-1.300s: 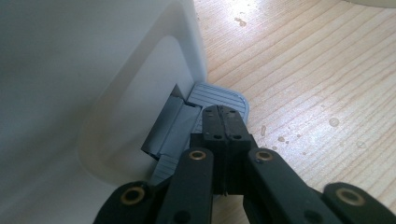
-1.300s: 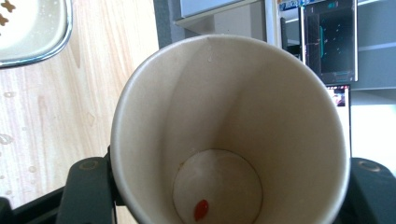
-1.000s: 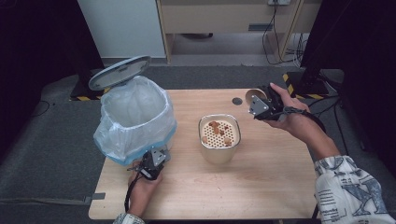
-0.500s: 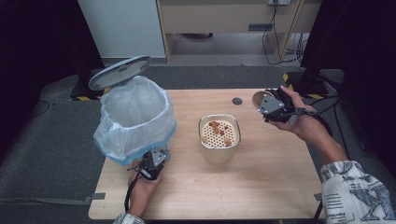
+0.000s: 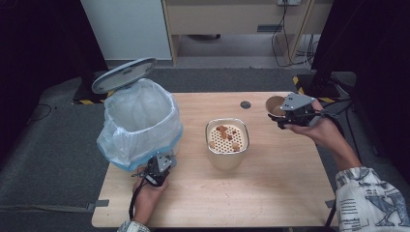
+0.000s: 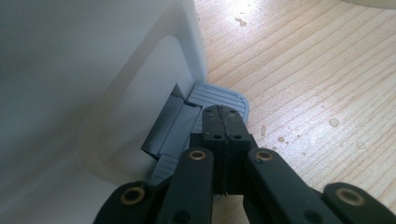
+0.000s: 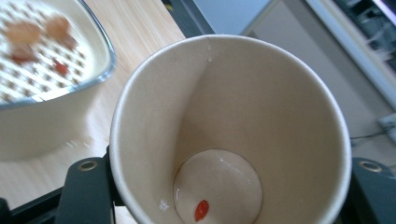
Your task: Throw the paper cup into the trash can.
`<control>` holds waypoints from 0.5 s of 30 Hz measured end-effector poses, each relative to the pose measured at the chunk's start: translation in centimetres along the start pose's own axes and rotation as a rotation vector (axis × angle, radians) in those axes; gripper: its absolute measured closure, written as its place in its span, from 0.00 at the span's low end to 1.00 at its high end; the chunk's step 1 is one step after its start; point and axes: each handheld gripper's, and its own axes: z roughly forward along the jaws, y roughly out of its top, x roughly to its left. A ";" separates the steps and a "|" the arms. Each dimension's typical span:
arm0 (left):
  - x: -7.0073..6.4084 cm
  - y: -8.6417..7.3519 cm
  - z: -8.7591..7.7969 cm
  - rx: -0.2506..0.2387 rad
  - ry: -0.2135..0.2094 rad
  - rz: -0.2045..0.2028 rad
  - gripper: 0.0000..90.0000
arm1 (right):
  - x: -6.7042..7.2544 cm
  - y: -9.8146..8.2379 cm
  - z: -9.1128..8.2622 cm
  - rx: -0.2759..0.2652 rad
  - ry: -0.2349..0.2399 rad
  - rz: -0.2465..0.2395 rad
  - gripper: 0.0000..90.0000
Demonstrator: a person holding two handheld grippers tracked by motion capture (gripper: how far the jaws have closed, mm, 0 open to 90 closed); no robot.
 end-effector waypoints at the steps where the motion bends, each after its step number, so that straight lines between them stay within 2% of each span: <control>1: 0.0 0.0 0.0 0.000 0.000 0.000 1.00 | 0.0 0.0 0.0 0.000 0.000 0.000 0.37; 2: 0.0 0.0 0.0 0.000 0.000 -0.001 1.00 | -0.2 -0.1 0.1 -0.025 0.025 0.038 0.37; 4: 0.0 0.0 0.0 -0.001 -0.001 -0.001 1.00 | -0.4 -0.2 0.2 -0.042 0.043 0.070 0.37; 5: 0.0 0.0 0.0 -0.001 -0.001 -0.001 1.00 | -0.4 -0.2 0.2 -0.042 0.043 0.070 0.37; 6: 0.0 0.0 0.0 -0.001 -0.001 -0.001 1.00 | -0.6 -0.5 0.3 -0.049 0.058 0.099 0.37; 9: 0.0 0.0 0.0 -0.002 -0.002 -0.002 1.00 | -0.8 -0.6 0.4 -0.057 0.071 0.122 0.37; 10: 0.0 0.0 0.0 -0.001 -0.001 -0.001 1.00 | -0.9 -0.6 0.4 -0.069 0.093 0.146 0.37; 12: 0.0 0.0 0.0 -0.001 -0.001 -0.002 1.00 | -0.9 -0.6 0.4 -0.074 0.102 0.153 0.37; 14: 0.0 0.0 0.0 -0.001 0.000 -0.001 1.00 | -1.0 -0.5 0.4 -0.085 0.145 0.188 0.37; 15: 0.0 0.0 0.0 0.000 0.001 0.001 1.00 | -0.9 -0.4 0.4 -0.086 0.149 0.192 0.37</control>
